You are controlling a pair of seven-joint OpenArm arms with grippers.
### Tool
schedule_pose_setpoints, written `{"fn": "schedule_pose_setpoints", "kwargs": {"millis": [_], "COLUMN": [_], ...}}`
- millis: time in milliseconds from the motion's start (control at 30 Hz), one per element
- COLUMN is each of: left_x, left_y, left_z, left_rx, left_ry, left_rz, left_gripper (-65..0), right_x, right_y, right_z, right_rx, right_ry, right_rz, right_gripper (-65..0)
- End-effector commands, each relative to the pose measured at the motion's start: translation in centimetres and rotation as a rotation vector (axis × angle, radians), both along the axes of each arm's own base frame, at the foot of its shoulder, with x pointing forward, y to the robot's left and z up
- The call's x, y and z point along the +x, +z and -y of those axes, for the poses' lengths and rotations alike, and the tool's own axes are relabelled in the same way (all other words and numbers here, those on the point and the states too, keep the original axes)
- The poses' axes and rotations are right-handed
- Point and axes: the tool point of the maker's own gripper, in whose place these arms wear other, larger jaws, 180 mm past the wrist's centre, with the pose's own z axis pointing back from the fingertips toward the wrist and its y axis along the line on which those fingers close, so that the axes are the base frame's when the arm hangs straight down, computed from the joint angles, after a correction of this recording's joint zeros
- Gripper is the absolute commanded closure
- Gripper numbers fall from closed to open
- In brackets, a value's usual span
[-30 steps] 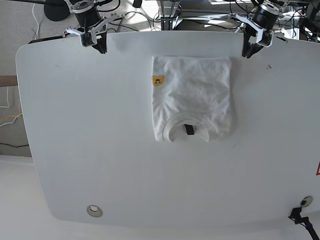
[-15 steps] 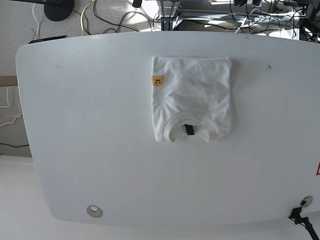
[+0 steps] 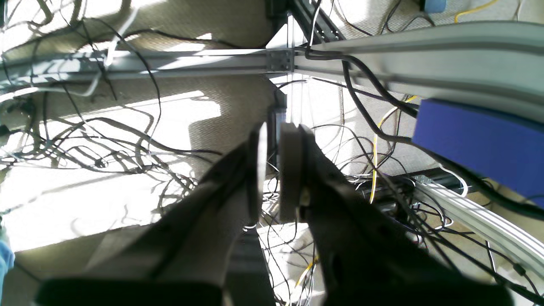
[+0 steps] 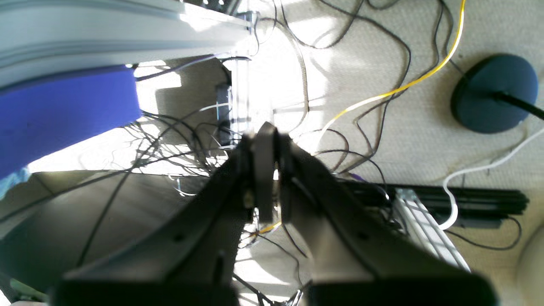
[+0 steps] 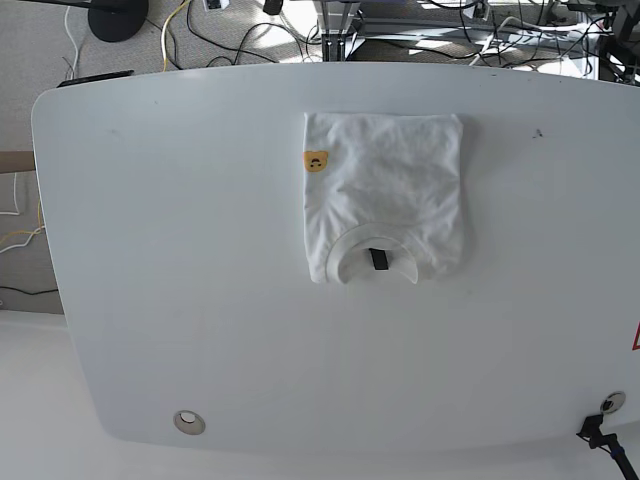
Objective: Fold the T-shirt properly
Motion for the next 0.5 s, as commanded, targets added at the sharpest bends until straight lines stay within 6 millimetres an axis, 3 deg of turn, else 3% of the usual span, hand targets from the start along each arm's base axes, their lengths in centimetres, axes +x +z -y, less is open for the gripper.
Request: {"fn": "schedule_pose_setpoints", "kwargs": {"millis": [0, 67, 267, 333, 467], "left_x": [-1.8, -1.5, -1.1, -1.4, -0.2], "left_y": [-1.0, -2.0, -4.4, -4.9, -5.9], "left_z": [0.1, -0.5, 0.4, 0.2, -1.3], "left_rx": [-0.017, -0.018, -0.056, -0.049, 0.051], "left_ry": [0.021, 0.028, 0.038, 0.061, 0.071], "left_rz": [-0.058, -0.09, -0.196, -0.237, -0.27], "left_gripper": [-3.9, -3.9, -4.1, -4.1, -4.2], "right_x": [-1.1, -0.9, 0.5, 1.1, 2.2], "right_y": [-0.8, -1.6, -3.6, -4.3, -5.0], "right_z": [0.4, 0.5, 0.7, 0.9, 1.0], "right_rx": [-0.003, -0.004, -0.005, -0.008, -0.009], "right_ry": [-0.011, -0.017, -0.04, -0.049, -0.059], "right_rz": [-0.037, -0.056, -0.097, -0.113, -0.126], "right_gripper": [0.0, 0.0, 0.0, 0.0, 0.0]}}
